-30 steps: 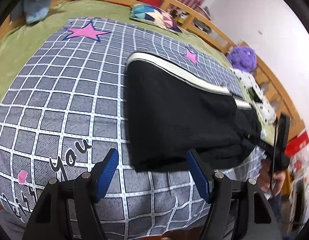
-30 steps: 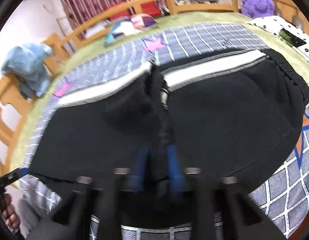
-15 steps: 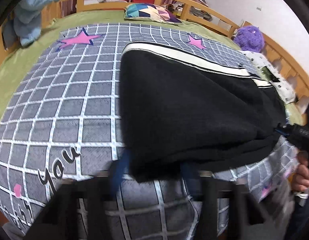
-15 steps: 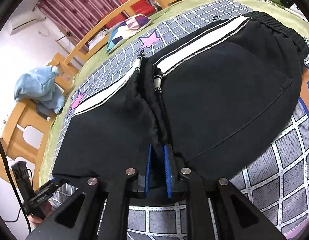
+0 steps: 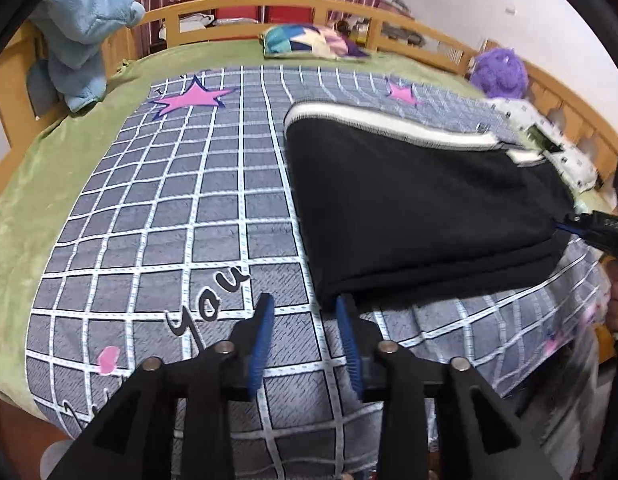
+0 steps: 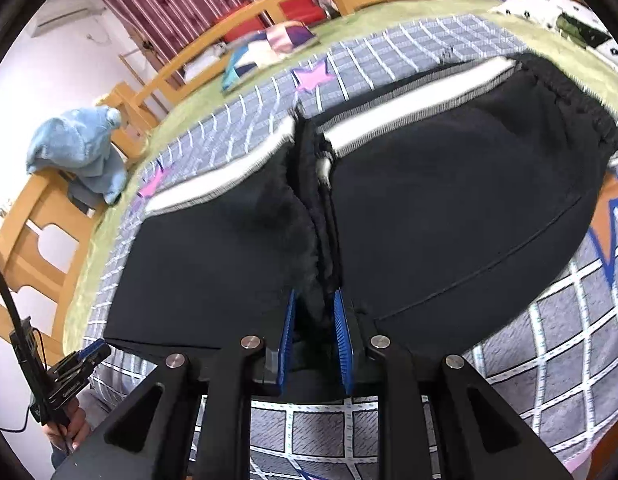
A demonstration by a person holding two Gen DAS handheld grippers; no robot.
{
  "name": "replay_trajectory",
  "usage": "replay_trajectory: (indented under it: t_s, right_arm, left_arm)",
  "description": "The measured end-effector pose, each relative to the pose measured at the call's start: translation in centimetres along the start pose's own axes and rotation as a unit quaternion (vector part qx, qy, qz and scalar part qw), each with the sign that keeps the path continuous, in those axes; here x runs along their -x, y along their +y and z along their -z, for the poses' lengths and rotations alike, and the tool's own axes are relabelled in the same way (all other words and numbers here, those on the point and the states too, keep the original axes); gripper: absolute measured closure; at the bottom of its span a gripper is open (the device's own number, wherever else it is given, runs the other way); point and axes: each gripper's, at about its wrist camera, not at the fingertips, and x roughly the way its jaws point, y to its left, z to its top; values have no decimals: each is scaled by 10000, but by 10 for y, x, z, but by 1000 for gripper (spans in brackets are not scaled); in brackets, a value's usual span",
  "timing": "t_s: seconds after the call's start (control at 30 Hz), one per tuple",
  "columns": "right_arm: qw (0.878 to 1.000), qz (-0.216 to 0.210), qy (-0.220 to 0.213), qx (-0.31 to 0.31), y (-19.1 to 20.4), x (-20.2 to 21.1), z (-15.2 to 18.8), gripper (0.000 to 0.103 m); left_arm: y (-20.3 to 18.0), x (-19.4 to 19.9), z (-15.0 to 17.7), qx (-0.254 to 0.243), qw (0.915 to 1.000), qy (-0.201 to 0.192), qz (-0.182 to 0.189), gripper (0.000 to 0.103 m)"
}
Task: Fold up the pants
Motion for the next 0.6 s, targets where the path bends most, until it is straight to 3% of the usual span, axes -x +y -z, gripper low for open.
replay_trajectory:
  t_s: [0.17,0.23,0.33,0.47,0.6]
  right_arm:
    - [9982,-19,-412,435,23,4,-11,82]
    - [9968,105,-473,643,30,-3,-8,82]
    - [9951,462,-87,868,30,-31,5,81]
    - [9862,793,-112,1446,36,-29,28,81]
    - [9823,818,-34,1685,42,-21,30,81]
  left_arm:
    - [-8,4,-36,265,9989,-248,284,63]
    - [-19,-3,-53,301,9974,-379,531,53]
    - [-38,-28,-69,213,9978,-258,573,50]
    - [-47,-67,-45,35,9992,276,304,50]
    - [-49,-59,-23,-418,9988,182,194,49]
